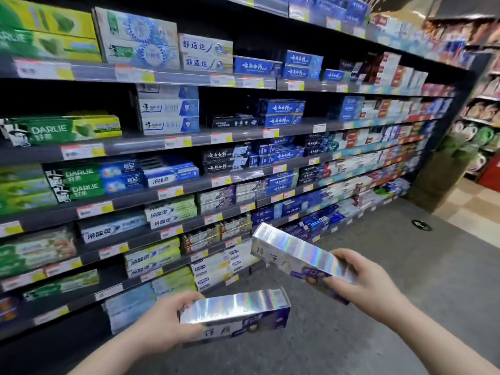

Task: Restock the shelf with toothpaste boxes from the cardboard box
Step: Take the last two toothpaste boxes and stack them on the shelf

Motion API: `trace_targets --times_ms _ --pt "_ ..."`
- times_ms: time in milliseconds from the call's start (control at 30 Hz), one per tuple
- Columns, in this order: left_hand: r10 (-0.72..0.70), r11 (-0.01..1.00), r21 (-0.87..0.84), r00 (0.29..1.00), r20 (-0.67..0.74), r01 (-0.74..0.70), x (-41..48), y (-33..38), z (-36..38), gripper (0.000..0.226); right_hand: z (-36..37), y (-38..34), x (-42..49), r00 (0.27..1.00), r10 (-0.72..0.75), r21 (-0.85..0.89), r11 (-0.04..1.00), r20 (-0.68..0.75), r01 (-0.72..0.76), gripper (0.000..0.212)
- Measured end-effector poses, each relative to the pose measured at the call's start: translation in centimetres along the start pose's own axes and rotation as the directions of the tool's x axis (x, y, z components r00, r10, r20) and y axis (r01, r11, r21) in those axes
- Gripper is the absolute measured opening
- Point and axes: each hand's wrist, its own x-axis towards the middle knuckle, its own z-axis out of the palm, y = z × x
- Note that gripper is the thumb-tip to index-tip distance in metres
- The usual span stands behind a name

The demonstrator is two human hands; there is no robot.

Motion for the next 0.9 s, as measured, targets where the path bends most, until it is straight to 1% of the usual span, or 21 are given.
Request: trace_targets --times_ms 167,200,267,333,433,533,600,667,800,867,900 --pt "-0.036 0.998 -0.056 0.999 0.017 0.037 9.7 0.3 -1.7 0.034 -0.7 1.4 9.9 0.999 -0.035 -0.059 0.998 -0.002 0.035 0.037" --pt "-0.036 0.997 -0.063 0.999 0.019 0.037 11.3 0.3 -2.2 0.036 -0.6 1.7 11.8 0.999 -0.044 -0.081 0.996 0.004 0.044 0.038" --pt "-0.034 0.995 -0.091 0.999 0.027 0.037 14.0 0.6 -3.1 0.037 -0.2 2.1 15.3 0.998 -0.053 -0.115 0.992 0.021 0.055 0.034" --pt "-0.023 0.994 -0.106 0.999 0.024 0.026 16.1 0.7 -3.7 0.039 0.3 2.8 18.7 0.997 -0.062 -0.143 0.987 0.047 0.068 0.031" --pt "-0.046 0.994 -0.096 0.999 -0.018 0.044 19.0 0.1 -4.2 0.041 1.3 3.8 23.7 0.989 -0.093 -0.164 0.980 0.118 0.111 0.037" --pt "-0.098 0.988 -0.128 0.993 -0.064 0.089 21.6 -0.7 -4.1 0.039 2.6 5.2 29.1 0.970 -0.135 -0.164 0.972 0.201 0.169 0.042" --pt "-0.160 0.978 -0.154 0.981 -0.107 0.142 23.1 -1.3 -3.7 0.041 3.6 6.3 32.5 0.956 -0.160 -0.140 0.970 0.246 0.198 0.044" --pt "-0.240 0.961 -0.172 0.961 -0.140 0.215 24.7 -2.1 -3.2 0.049 4.5 7.7 35.9 0.935 -0.191 -0.118 0.965 0.298 0.235 0.045" --pt "-0.384 0.918 -0.183 0.903 -0.192 0.352 28.2 -2.7 -1.5 0.053 6.5 10.5 42.7 0.872 -0.224 -0.083 0.955 0.436 0.286 0.046" --pt "-0.421 0.901 -0.210 0.882 -0.210 0.380 30.2 -2.9 -0.5 0.059 7.6 11.8 45.6 0.846 -0.248 -0.043 0.952 0.471 0.303 0.047" --pt "-0.430 0.895 -0.226 0.877 -0.214 0.384 31.2 -3.0 -0.1 0.057 8.2 12.3 46.9 0.831 -0.265 -0.015 0.950 0.490 0.313 0.047"
